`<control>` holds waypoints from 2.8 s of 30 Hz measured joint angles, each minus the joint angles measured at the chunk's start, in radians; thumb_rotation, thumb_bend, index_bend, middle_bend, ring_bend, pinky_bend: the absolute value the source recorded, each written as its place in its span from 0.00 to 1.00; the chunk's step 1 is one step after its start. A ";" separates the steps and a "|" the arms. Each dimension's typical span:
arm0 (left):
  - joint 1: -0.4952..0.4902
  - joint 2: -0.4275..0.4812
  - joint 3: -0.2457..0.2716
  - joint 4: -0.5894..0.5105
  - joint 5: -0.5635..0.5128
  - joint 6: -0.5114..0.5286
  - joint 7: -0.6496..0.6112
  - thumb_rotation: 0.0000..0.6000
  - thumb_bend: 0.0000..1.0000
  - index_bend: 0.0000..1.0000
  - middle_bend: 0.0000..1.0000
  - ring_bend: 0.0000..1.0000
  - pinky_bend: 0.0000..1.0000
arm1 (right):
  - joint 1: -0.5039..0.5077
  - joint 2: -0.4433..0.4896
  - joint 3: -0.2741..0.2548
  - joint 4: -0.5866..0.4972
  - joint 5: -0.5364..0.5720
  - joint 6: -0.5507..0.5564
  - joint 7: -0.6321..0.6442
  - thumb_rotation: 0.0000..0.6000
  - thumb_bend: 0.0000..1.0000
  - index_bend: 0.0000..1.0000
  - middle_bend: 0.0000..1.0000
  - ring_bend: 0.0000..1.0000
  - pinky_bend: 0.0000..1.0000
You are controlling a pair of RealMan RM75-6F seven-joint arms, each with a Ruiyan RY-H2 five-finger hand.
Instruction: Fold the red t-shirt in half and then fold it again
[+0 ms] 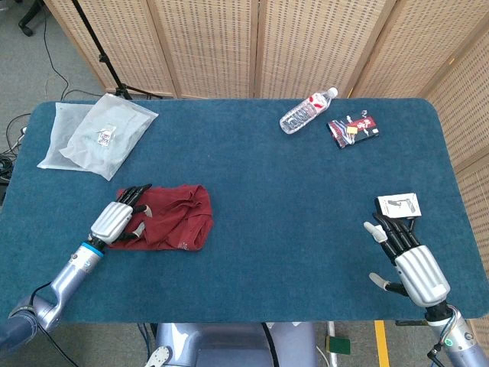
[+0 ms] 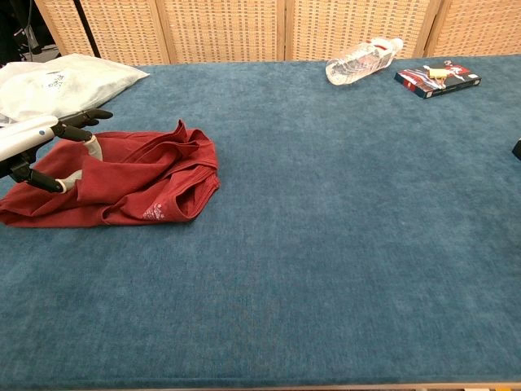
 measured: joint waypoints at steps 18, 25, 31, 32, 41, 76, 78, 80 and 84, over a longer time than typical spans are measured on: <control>-0.015 0.022 -0.002 -0.050 0.051 0.119 0.074 1.00 0.54 0.68 0.00 0.00 0.00 | 0.000 -0.001 -0.001 -0.003 0.000 -0.003 -0.005 1.00 0.00 0.00 0.00 0.00 0.10; -0.042 0.043 -0.003 -0.121 0.079 0.134 0.166 1.00 0.53 0.71 0.00 0.00 0.00 | 0.000 -0.001 -0.002 -0.004 -0.002 -0.002 -0.006 1.00 0.00 0.00 0.00 0.00 0.10; -0.071 0.055 -0.001 -0.175 0.109 0.133 0.261 1.00 0.53 0.72 0.00 0.00 0.00 | -0.001 0.001 -0.001 -0.004 -0.002 0.002 -0.004 1.00 0.00 0.00 0.00 0.00 0.10; -0.078 0.054 0.001 -0.185 0.120 0.133 0.288 1.00 0.53 0.72 0.00 0.00 0.00 | -0.002 0.002 -0.001 -0.005 -0.002 0.003 -0.003 1.00 0.00 0.00 0.00 0.00 0.10; -0.122 0.042 0.034 -0.232 0.192 0.106 0.481 1.00 0.53 0.72 0.00 0.00 0.00 | -0.005 0.008 -0.001 -0.007 -0.004 0.011 0.004 1.00 0.00 0.00 0.00 0.00 0.10; -0.173 -0.086 0.106 -0.010 0.313 0.193 0.637 1.00 0.16 0.09 0.00 0.00 0.00 | -0.006 0.012 -0.012 -0.017 -0.018 0.003 -0.009 1.00 0.00 0.00 0.00 0.00 0.10; -0.174 -0.093 0.103 0.000 0.311 0.201 0.632 1.00 0.15 0.04 0.00 0.00 0.00 | -0.007 0.012 -0.012 -0.017 -0.019 0.004 -0.009 1.00 0.00 0.00 0.00 0.00 0.10; -0.174 -0.097 0.098 0.004 0.306 0.213 0.626 1.00 0.15 0.01 0.00 0.00 0.00 | -0.007 0.013 -0.013 -0.017 -0.019 0.004 -0.009 1.00 0.00 0.00 0.00 0.00 0.10; -0.174 -0.097 0.078 0.002 0.291 0.250 0.609 1.00 0.15 0.00 0.00 0.00 0.00 | -0.007 0.013 -0.012 -0.017 -0.020 0.005 -0.010 1.00 0.00 0.00 0.00 0.00 0.10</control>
